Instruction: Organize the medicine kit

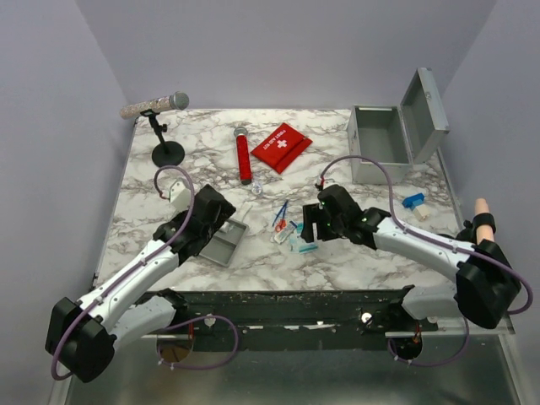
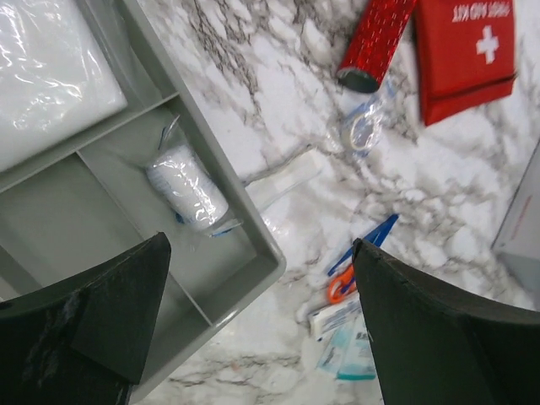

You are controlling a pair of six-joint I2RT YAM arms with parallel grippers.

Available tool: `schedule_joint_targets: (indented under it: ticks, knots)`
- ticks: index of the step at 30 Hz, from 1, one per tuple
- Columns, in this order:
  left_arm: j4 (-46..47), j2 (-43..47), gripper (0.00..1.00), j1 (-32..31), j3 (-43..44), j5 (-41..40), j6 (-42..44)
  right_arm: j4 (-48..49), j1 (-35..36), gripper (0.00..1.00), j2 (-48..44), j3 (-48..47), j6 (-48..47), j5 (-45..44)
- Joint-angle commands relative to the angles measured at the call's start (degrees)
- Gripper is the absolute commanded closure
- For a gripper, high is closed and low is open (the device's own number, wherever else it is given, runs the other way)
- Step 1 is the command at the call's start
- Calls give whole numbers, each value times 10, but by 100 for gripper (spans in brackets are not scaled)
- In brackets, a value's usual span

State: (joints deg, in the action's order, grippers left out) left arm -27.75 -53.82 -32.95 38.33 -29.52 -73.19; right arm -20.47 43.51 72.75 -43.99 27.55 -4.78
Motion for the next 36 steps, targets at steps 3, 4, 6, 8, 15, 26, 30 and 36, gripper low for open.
schedule_joint_targets:
  ticks: [3, 4, 6, 8, 15, 26, 30, 36]
  knots:
    - [61, 13, 1, 0, -25, 113, 132, 3, 4, 23, 67, -70, 15, -5]
    - [76, 29, 1, 0, -34, 120, 136, 0, 4, 23, 72, -79, 18, -15]
    - [106, 64, 2, 0, -57, 133, 147, -15, -1, 24, 80, -93, 34, -56]
    - [120, 95, 2, 2, -74, 140, 154, -31, -12, 24, 79, -99, 44, -80]
    - [128, 131, 2, 2, -106, 152, 163, -99, -62, 22, 26, -57, 87, -170]
    - [159, 102, 2, 2, -122, 167, 154, -58, -120, 25, -38, 9, 69, -70]
    - [150, 115, 2, 2, -120, 158, 152, -112, -123, 20, -43, 0, 109, -179]
    - [144, 141, 2, 3, -133, 148, 139, -125, -217, 12, -57, 21, 135, -179]
